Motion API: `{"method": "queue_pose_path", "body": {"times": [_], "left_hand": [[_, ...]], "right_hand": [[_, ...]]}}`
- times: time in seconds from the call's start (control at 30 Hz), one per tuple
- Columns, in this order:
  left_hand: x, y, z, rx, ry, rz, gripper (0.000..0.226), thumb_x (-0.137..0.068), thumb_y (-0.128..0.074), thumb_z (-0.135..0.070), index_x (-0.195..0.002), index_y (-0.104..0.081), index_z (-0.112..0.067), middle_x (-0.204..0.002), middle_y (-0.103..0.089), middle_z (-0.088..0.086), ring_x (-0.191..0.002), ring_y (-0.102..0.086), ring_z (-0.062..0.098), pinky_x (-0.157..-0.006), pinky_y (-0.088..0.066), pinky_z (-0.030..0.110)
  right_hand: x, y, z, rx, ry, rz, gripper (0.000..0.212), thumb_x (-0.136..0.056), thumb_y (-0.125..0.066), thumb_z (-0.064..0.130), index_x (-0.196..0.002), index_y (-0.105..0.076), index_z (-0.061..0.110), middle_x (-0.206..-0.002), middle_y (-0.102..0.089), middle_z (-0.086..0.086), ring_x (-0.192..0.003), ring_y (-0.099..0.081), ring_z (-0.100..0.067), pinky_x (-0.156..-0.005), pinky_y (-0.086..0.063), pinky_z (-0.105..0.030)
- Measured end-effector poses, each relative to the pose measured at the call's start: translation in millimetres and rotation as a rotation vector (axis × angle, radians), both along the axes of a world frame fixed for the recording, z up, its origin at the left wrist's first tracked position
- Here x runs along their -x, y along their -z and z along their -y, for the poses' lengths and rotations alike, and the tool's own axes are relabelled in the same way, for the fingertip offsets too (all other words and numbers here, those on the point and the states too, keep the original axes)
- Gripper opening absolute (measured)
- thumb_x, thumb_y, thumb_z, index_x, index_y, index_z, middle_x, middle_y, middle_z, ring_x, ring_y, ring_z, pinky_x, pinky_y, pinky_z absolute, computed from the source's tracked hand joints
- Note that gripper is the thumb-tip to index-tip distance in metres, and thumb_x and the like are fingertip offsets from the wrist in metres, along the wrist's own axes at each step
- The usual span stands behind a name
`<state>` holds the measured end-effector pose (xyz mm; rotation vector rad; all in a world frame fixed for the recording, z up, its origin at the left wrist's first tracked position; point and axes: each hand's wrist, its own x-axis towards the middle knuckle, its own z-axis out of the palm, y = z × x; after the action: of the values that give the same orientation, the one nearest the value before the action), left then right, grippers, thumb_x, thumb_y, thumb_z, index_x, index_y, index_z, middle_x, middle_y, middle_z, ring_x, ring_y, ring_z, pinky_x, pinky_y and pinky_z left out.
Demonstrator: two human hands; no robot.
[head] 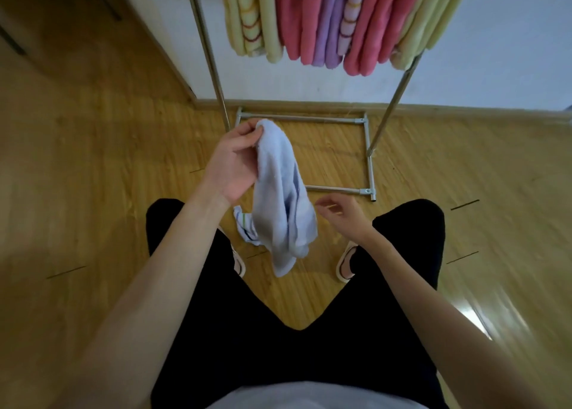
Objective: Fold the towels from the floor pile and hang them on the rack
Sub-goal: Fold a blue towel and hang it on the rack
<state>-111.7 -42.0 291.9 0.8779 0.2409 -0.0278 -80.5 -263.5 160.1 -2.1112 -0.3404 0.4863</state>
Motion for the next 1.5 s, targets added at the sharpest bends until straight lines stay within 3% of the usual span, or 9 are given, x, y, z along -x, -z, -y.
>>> {"method": "queue_pose_path", "body": {"times": [0.23, 0.4, 0.53, 0.7, 0.8, 0.9, 1.1, 1.3, 1.5], "left_hand": [[1, -22, 0, 0.087, -0.033, 0.008, 0.009, -0.079, -0.056, -0.009, -0.084, -0.063, -0.012, -0.084, -0.064, 0.006, -0.08, -0.063, 0.019, -0.082, -0.05, 0.033], [-6, -29, -9, 0.148, -0.058, -0.027, 0.014, -0.082, -0.055, -0.011, -0.094, -0.061, -0.008, -0.093, -0.061, 0.009, -0.095, -0.059, 0.023, -0.102, -0.042, 0.039], [-16, -32, -12, 0.103, -0.18, -0.051, 0.022, -0.091, -0.041, -0.005, -0.084, -0.061, -0.008, -0.08, -0.066, 0.006, -0.091, -0.059, 0.021, -0.095, -0.046, 0.035], [-37, -28, -7, -0.324, -0.128, -0.012, 0.022, -0.085, -0.046, -0.006, -0.073, -0.063, -0.014, -0.072, -0.062, 0.0, -0.078, -0.058, 0.014, -0.075, -0.047, 0.028], [-46, -25, -1, -0.775, -0.073, 0.052, 0.02, -0.088, -0.052, -0.004, -0.079, -0.063, -0.017, -0.071, -0.058, -0.004, -0.066, -0.053, 0.005, -0.062, -0.042, 0.021], [-52, -26, 7, -0.941, -0.006, 0.176, 0.016, -0.089, -0.055, 0.001, -0.088, -0.063, -0.012, -0.079, -0.061, -0.003, -0.072, -0.056, 0.004, -0.068, -0.046, 0.019], [-46, -30, 16, -1.08, 0.061, 0.281, 0.013, -0.089, -0.059, 0.002, -0.095, -0.068, -0.005, -0.087, -0.067, -0.005, -0.078, -0.061, -0.008, -0.078, -0.048, 0.012], [-2, -26, 12, -1.001, 0.396, 0.275, 0.039, -0.077, -0.054, 0.018, -0.105, -0.064, -0.006, -0.102, -0.067, 0.003, -0.098, -0.064, 0.012, -0.087, -0.051, 0.022], [20, -4, 20, -1.227, 0.389, 0.259, 0.042, -0.079, -0.077, -0.03, -0.116, -0.057, -0.028, -0.111, -0.062, -0.013, -0.1, -0.058, -0.002, -0.089, -0.048, 0.017]], "right_hand": [[29, -29, -30, -0.049, -0.157, 0.057, 0.057, -0.066, -0.076, 0.057, -0.097, -0.06, 0.012, -0.09, -0.066, -0.007, -0.083, -0.063, -0.02, -0.071, -0.053, -0.034], [26, -41, -32, -0.045, -0.017, 0.122, 0.013, -0.084, -0.064, 0.016, -0.087, -0.061, 0.004, -0.073, -0.063, -0.001, -0.065, -0.057, -0.013, -0.06, -0.046, -0.029], [9, -58, -12, -0.008, 0.0, 0.12, 0.023, -0.091, -0.053, 0.005, -0.07, -0.054, -0.005, -0.058, -0.047, -0.003, -0.055, -0.039, -0.011, -0.054, -0.031, -0.027], [-4, -101, -7, -0.182, 0.125, -0.011, 0.027, -0.099, -0.044, 0.012, -0.085, -0.053, -0.009, -0.074, -0.052, -0.009, -0.069, -0.049, -0.017, -0.062, -0.039, -0.03], [-7, -144, -15, -0.267, 0.177, 0.1, 0.03, -0.099, -0.047, 0.022, -0.073, -0.048, 0.007, -0.062, -0.045, -0.001, -0.056, -0.043, -0.004, -0.052, -0.034, -0.017], [-11, -183, -23, -0.363, 0.213, 0.246, 0.019, -0.096, -0.054, 0.02, -0.08, -0.05, 0.011, -0.056, -0.042, 0.0, -0.046, -0.036, -0.004, -0.045, -0.03, -0.02], [-30, -208, -36, -0.445, 0.446, 0.376, 0.02, -0.093, -0.052, 0.011, -0.111, -0.049, 0.005, -0.073, -0.048, 0.01, -0.043, -0.04, -0.002, -0.048, -0.032, -0.011], [-32, -202, -57, -0.487, 0.616, 0.227, 0.016, -0.093, -0.047, 0.004, -0.108, -0.052, 0.002, -0.066, -0.049, 0.006, -0.043, -0.048, 0.009, -0.046, -0.036, -0.006], [-27, -210, -64, -0.61, 0.704, 0.167, 0.019, -0.094, -0.047, 0.006, -0.111, -0.049, -0.001, -0.089, -0.057, -0.002, -0.048, -0.052, 0.015, -0.046, -0.038, -0.003]]}}
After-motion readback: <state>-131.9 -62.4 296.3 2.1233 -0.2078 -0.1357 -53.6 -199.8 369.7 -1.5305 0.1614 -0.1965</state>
